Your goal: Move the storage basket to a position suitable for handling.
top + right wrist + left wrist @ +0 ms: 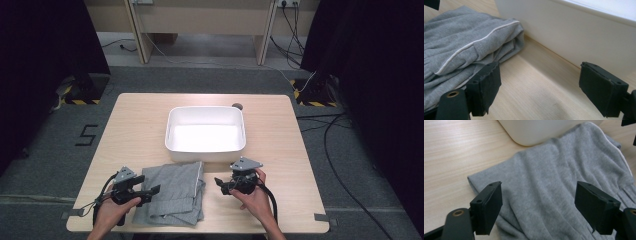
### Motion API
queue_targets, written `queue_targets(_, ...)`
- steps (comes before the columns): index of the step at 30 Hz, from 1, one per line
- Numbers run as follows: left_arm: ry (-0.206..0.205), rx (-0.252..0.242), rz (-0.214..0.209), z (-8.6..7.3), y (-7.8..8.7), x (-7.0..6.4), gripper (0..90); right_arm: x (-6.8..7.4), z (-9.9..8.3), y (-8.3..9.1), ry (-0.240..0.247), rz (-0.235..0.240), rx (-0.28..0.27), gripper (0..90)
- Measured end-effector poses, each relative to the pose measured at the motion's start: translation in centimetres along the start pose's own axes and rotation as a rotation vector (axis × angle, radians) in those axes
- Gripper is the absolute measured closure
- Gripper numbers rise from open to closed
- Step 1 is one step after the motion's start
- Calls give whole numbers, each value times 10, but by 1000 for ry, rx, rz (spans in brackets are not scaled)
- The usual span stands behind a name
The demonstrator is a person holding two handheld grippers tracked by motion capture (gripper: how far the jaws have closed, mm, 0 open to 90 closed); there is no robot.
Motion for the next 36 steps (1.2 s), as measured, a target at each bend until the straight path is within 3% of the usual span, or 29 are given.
queue_targets(5, -12, -1, -1, -9, 2, -8, 203, 6, 3, -3, 4, 9, -6, 193)
queue_targets(10, -26, 41, 10, -21, 1, -14, 205, 16, 8, -5, 18, 30, -17, 202)
queue_targets(12, -36, 68, -10, -28, -2, -17, 281, 21, 10, -5, 25, 40, -20, 203)
queue_targets(15, -23, 75, -27, -31, -6, -20, 308, 27, 13, -7, 27, 54, -29, 205)
queue_targets(18, -33, 79, -40, -31, -7, -24, 392, 31, 16, -8, 39, 66, -30, 206)
queue_targets(21, -43, 93, -81, -34, -14, -34, 419, 36, 16, -11, 48, 76, -26, 206)
queue_targets(30, -104, 116, -103, -31, -33, -61, 432, 32, 10, -10, 51, 49, -7, 209)
queue_targets(31, -130, 127, -109, -28, -39, -67, 434, 26, 7, -10, 56, 19, -5, 209)
queue_targets(36, -174, 144, -127, -24, -51, -80, 453, 13, 0, -4, 9, 19, 2, 210)
Point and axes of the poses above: each handheld gripper's, and its own axes: y roughly backward along the jaws, z roughly out of its top, x roughly to its left, the point moved 6 cm from there along -y, roughly forward along the jaws, and after that the axes turned 13 degrees about -z, right-handed, at the moved point
